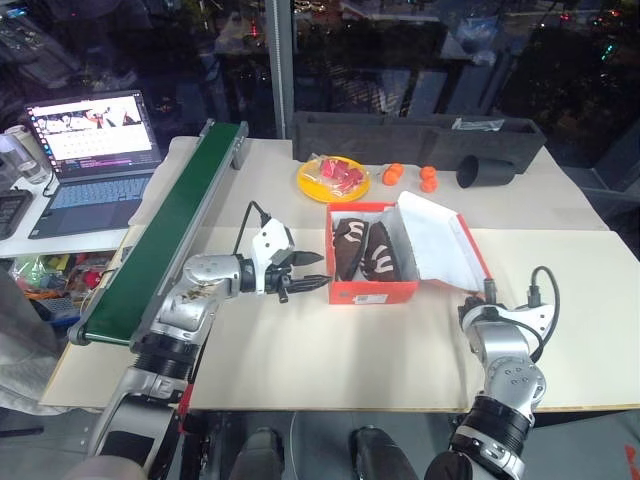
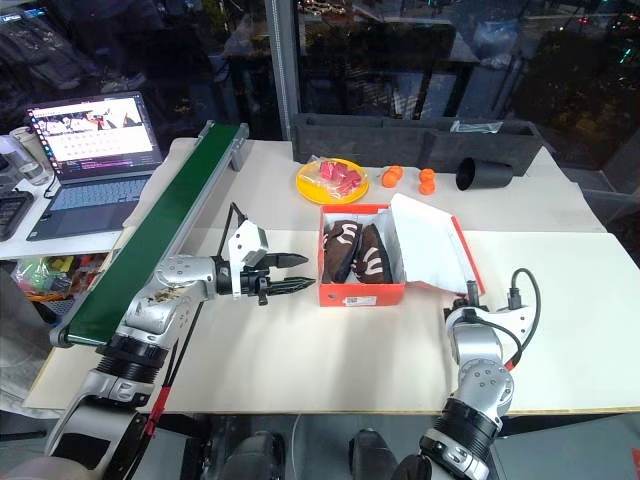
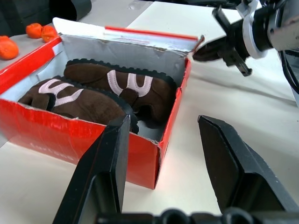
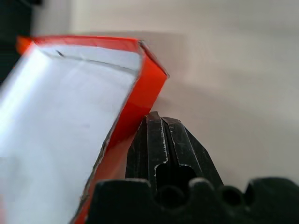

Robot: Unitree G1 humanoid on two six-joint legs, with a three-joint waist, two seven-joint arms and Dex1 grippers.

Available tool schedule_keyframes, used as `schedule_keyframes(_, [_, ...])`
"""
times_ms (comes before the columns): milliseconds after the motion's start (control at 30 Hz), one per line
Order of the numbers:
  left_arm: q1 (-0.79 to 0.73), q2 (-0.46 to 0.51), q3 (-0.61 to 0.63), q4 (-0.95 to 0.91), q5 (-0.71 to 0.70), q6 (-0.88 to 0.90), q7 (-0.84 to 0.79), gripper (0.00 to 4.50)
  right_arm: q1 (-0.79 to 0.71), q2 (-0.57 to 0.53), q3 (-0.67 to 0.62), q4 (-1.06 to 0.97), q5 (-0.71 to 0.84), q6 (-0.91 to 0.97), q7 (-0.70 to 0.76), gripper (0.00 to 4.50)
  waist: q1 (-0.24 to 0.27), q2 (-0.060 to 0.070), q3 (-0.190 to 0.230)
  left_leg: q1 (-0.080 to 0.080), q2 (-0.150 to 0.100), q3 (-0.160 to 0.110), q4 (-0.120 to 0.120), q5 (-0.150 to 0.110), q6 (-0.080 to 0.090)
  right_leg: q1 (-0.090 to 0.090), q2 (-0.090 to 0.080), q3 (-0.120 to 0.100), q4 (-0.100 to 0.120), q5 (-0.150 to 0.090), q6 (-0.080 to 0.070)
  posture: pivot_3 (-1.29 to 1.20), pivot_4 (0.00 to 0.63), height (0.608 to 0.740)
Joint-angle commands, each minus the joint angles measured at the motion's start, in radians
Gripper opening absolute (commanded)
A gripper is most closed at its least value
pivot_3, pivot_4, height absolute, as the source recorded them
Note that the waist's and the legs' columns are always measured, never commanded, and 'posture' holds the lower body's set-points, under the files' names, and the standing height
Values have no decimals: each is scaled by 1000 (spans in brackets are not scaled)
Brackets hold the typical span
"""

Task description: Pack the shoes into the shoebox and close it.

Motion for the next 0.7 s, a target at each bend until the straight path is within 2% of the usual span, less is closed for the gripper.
schedule_keyframes(33, [-24, 0, 9, -21, 0, -4, 0, 2480, -89, 77, 57, -26, 115, -49, 56, 78, -1, 0, 0, 0, 0, 0, 0, 0, 0, 0, 0, 0, 0, 0, 0, 0, 150, 681])
schedule_keyframes(167, [-25, 2, 11, -20, 1, -6, 0, 2480, -75, 60, 105, -41, 154, -89, 70, 78, 1, 0, 0, 0, 0, 0, 0, 0, 0, 0, 0, 0, 0, 0, 0, 0, 150, 681])
schedule_keyframes(300, [-21, 1, 8, -26, 3, -3, 3, 2480, -88, 41, 149, -155, 238, -143, 210, 78, 3, 1, 1, 0, 0, 0, 0, 0, 0, 0, 0, 0, 0, 0, 0, 0, 150, 681])
schedule_keyframes(400, [-16, -2, 7, -37, 2, 4, 9, 2480, -64, -22, 262, -295, 282, -72, 368, 78, 1, 3, 2, 0, 0, 0, 0, 0, 0, -1, 0, 0, 1, 0, 0, 0, 150, 681])
schedule_keyframes(567, [-12, -2, 7, -45, -1, 10, 14, 2480, -23, -142, 418, -329, 205, 34, 443, 78, 2, 3, 2, 0, 0, 0, 0, 0, 0, 0, 0, 0, 2, 0, 0, 0, 150, 681])
schedule_keyframes(700, [-12, -1, 7, -47, 0, 11, 19, 2480, -66, -244, 543, -247, 41, 116, 421, 78, 9, 3, 2, 0, 0, 0, 1, 0, 0, 0, 0, 0, 2, 0, 0, 0, 150, 681])
